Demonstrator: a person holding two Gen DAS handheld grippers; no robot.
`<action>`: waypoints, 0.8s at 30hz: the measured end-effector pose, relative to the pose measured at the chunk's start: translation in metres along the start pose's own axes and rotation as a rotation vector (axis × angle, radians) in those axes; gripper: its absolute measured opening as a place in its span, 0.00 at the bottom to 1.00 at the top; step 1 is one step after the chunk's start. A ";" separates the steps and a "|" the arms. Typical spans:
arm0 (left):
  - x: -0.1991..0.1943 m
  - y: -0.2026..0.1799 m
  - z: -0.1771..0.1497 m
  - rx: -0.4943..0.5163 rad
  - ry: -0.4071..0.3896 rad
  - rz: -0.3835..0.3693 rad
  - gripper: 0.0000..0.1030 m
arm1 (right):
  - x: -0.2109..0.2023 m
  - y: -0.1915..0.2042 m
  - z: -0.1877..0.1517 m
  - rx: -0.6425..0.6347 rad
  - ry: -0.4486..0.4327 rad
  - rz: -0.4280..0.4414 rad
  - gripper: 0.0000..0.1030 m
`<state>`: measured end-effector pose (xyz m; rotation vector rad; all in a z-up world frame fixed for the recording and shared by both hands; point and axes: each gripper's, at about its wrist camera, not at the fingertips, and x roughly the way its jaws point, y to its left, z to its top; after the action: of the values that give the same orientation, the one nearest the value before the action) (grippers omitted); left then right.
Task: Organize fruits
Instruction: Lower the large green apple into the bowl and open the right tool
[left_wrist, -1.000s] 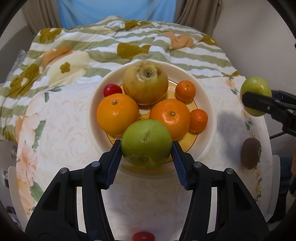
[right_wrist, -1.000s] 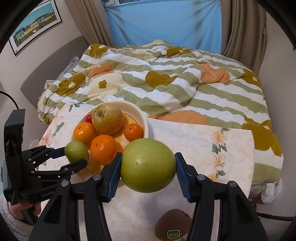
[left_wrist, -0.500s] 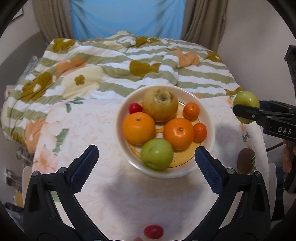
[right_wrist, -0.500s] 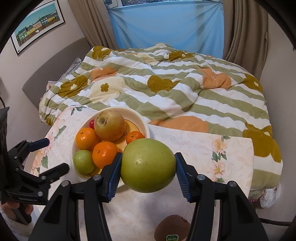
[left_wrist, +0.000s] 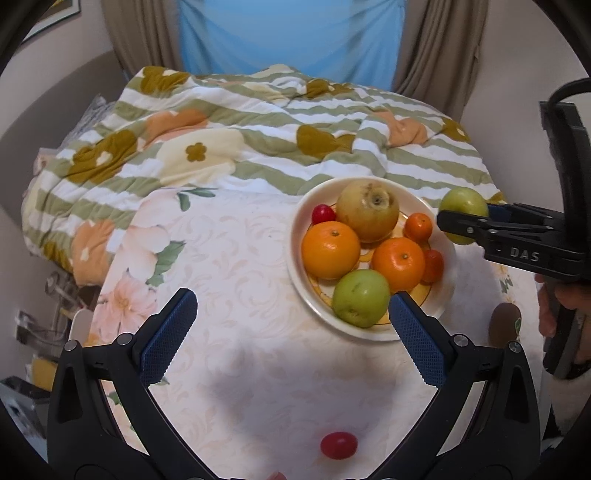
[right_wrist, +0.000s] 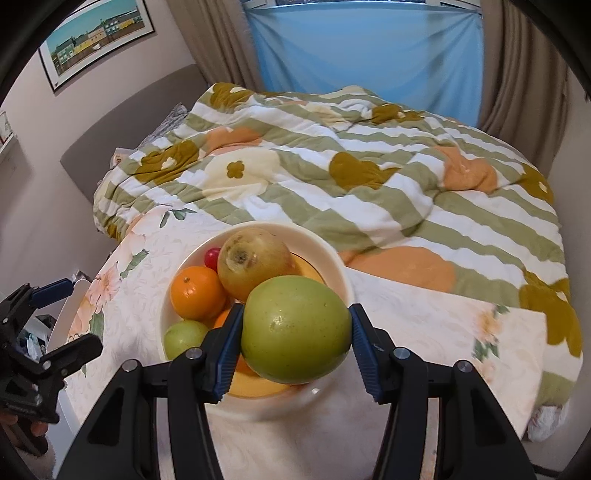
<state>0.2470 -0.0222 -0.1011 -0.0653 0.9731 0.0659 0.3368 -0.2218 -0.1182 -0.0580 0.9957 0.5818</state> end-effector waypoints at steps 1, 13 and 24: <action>0.001 0.001 -0.001 -0.004 0.003 0.003 1.00 | 0.003 0.001 0.000 -0.004 0.002 0.002 0.50; 0.018 0.005 -0.014 -0.041 0.027 -0.004 1.00 | 0.030 0.003 0.006 -0.035 -0.006 0.011 0.50; 0.016 0.009 -0.017 -0.047 0.021 -0.018 1.00 | 0.030 0.012 0.004 -0.058 -0.043 0.011 0.92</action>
<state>0.2409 -0.0140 -0.1245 -0.1185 0.9919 0.0717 0.3466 -0.1977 -0.1372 -0.0908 0.9380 0.6192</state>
